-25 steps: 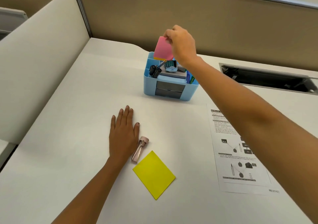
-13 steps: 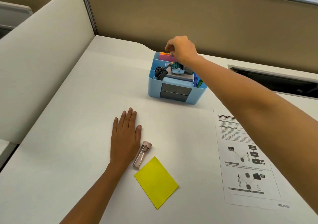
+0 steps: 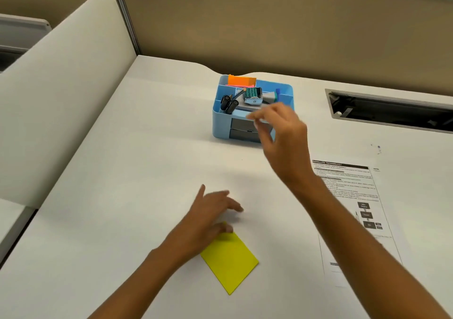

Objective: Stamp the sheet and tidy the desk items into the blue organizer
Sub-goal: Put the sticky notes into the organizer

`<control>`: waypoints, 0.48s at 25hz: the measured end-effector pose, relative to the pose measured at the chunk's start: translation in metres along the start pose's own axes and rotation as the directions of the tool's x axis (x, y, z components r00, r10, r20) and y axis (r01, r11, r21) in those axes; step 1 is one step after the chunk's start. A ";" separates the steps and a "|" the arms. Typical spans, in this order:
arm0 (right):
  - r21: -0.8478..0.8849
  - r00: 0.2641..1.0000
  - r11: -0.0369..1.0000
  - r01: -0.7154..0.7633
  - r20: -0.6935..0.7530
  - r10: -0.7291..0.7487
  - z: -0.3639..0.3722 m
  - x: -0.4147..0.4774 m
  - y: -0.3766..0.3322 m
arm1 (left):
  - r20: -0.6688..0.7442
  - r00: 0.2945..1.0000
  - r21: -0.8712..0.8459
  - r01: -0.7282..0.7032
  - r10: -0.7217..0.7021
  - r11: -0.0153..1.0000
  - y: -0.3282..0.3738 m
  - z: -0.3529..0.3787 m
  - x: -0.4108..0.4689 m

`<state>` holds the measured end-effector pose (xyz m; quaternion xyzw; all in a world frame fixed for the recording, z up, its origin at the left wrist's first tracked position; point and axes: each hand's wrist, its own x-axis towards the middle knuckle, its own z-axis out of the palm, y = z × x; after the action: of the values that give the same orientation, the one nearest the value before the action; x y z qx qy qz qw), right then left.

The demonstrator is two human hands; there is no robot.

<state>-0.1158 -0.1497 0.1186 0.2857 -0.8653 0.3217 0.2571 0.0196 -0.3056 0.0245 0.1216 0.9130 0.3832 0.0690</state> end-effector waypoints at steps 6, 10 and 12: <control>0.035 0.973 0.975 -0.218 0.081 0.215 -0.017 -0.084 -0.016 | 0.067 0.972 0.405 -0.233 0.225 0.884 -0.002 0.025 -0.012; 0.057 0.958 0.957 -0.283 0.074 0.278 -0.031 -0.118 -0.026 | 0.115 0.971 0.486 -0.240 0.211 0.841 0.007 0.020 -0.016; 0.071 0.952 0.950 -0.304 0.072 0.299 -0.034 -0.129 -0.030 | 0.122 0.980 0.516 -0.199 0.159 0.833 0.007 0.021 -0.017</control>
<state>0.0040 -0.1020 0.0723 0.1700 -0.8924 0.3832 0.1668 0.0422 -0.2909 0.0157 0.2349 0.9642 0.1189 0.0308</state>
